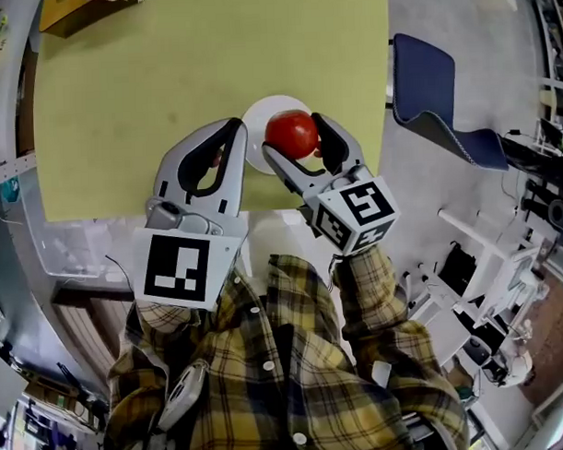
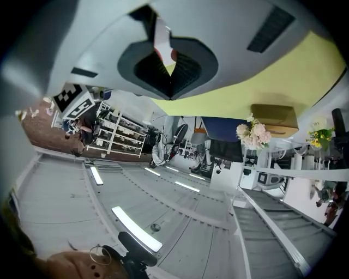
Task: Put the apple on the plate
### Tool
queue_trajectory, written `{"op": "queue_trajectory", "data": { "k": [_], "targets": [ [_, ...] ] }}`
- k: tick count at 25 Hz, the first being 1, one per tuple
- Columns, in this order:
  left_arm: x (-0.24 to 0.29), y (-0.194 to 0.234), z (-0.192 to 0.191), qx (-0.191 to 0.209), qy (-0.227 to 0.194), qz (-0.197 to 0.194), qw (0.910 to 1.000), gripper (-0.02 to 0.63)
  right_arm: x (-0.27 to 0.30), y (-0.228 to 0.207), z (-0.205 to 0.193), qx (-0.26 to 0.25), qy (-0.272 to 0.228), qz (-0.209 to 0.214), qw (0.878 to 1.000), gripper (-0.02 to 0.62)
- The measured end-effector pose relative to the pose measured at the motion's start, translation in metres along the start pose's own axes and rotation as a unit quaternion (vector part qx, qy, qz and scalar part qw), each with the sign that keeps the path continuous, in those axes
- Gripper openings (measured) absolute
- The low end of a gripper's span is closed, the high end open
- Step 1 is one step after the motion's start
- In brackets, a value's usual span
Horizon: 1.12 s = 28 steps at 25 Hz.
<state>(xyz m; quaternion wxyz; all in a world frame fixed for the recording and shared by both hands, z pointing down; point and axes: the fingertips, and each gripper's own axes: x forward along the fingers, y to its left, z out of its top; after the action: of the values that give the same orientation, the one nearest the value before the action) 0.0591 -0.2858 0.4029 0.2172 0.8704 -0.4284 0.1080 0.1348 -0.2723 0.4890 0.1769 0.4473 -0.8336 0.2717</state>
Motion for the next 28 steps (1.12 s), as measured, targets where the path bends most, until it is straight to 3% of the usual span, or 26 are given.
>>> {"op": "queue_trajectory", "data": {
  "k": [10,28],
  "targets": [
    [0.026,0.024,-0.034,-0.016,0.022,0.014,0.9995,0.006,0.029,-0.012,-0.039,0.003,0.033,0.002,0.999,0.373],
    [0.020,0.017,-0.037,-0.025,0.019,0.023,0.9992,0.006,0.027,-0.015,-0.059,0.008,0.059,0.009,0.998,0.373]
  ]
}}
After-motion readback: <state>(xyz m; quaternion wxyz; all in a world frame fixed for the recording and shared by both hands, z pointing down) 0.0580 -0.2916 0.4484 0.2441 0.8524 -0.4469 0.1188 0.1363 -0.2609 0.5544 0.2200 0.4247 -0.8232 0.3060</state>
